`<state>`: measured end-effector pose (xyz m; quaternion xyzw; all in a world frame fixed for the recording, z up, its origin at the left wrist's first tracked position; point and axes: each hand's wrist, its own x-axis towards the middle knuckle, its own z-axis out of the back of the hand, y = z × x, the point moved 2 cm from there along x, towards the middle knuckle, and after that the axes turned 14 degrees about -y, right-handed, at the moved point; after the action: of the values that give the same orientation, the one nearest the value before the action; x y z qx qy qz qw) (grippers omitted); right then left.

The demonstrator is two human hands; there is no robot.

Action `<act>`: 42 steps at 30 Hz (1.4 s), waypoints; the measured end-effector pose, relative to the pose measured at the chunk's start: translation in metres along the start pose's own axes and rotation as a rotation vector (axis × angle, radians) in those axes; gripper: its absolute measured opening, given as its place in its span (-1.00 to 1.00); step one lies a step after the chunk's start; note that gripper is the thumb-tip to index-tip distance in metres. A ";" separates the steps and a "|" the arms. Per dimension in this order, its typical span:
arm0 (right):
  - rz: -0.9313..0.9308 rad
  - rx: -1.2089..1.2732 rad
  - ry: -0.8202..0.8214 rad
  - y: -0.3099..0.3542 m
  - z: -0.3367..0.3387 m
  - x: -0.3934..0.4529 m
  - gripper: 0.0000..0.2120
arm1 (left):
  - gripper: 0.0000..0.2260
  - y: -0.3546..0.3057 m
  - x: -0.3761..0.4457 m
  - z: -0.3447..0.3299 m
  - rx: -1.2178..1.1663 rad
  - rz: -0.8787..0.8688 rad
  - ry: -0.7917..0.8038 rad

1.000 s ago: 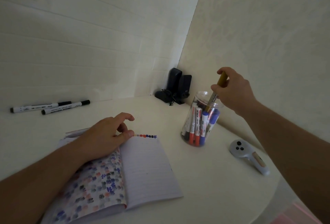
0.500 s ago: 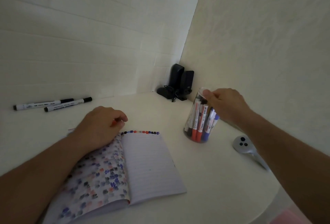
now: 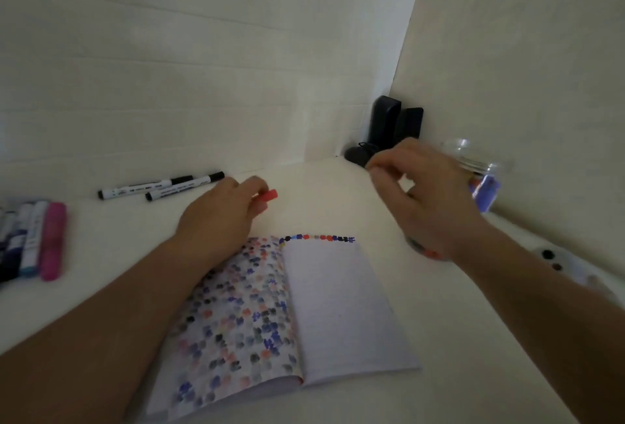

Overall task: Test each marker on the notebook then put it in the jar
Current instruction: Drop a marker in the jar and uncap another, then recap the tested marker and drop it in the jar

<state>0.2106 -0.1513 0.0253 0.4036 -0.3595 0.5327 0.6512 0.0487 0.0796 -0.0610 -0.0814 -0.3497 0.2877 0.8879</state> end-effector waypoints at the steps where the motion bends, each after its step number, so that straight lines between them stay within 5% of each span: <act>1: -0.108 0.080 0.126 0.011 -0.015 -0.004 -0.81 | -0.75 -0.006 0.001 0.006 -0.069 -0.037 -0.067; 5: -0.383 0.236 0.485 0.033 -0.073 -0.028 -0.58 | -0.76 -0.036 -0.004 0.028 -0.286 -0.224 -0.278; 7: -0.387 0.366 0.455 0.040 -0.088 -0.029 -0.48 | -0.79 -0.046 -0.008 0.036 -0.413 -0.216 -0.346; 11: -0.303 0.457 0.229 0.035 -0.096 -0.023 -0.61 | -0.88 -0.054 -0.012 0.036 -0.717 -0.103 -0.287; 14: -0.180 0.260 0.279 0.020 -0.094 -0.026 -0.71 | -0.90 -0.045 -0.009 0.028 -0.627 -0.062 -0.247; 17: -0.159 0.057 0.515 0.008 -0.093 -0.032 -0.78 | -0.88 -0.030 -0.005 0.016 -0.440 -0.077 -0.048; 21: -0.081 -0.093 0.610 0.014 -0.093 -0.041 -0.76 | -0.86 -0.020 -0.006 0.002 -0.322 -0.081 0.158; 35: 0.011 -0.072 0.562 0.018 -0.101 -0.047 -0.74 | -0.92 -0.013 -0.005 -0.003 -0.363 -0.038 0.129; 42: 0.022 -0.134 0.551 0.013 -0.104 -0.048 -0.56 | -0.92 -0.011 -0.004 -0.003 -0.386 -0.001 0.154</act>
<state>0.1933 -0.0745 -0.0588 0.1956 -0.2077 0.6045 0.7438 0.0533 0.0681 -0.0613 -0.2717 -0.3295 0.2080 0.8800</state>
